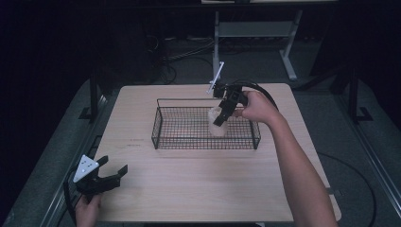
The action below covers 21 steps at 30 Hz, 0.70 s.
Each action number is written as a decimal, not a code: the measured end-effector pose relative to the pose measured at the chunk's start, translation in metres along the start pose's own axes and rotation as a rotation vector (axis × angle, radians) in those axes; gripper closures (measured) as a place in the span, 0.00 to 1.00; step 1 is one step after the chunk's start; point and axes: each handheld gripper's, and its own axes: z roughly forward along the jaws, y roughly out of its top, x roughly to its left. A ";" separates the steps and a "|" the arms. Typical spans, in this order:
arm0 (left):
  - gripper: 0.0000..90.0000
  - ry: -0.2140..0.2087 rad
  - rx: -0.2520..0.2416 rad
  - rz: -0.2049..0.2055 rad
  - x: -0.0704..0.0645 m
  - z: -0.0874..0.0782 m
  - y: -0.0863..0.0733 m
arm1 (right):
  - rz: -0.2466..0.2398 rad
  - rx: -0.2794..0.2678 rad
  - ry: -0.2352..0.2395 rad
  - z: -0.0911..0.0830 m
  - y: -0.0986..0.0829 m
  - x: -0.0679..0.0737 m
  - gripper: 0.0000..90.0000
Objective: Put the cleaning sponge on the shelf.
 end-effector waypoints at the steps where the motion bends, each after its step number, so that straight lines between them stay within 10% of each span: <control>1: 0.15 0.001 0.001 0.001 0.000 0.000 0.000 | 0.000 0.000 -0.001 0.002 0.000 -0.002 0.31; 21: 0.15 0.002 -0.005 -0.001 0.000 0.000 0.000 | 0.037 0.007 0.004 0.021 -0.004 -0.016 0.31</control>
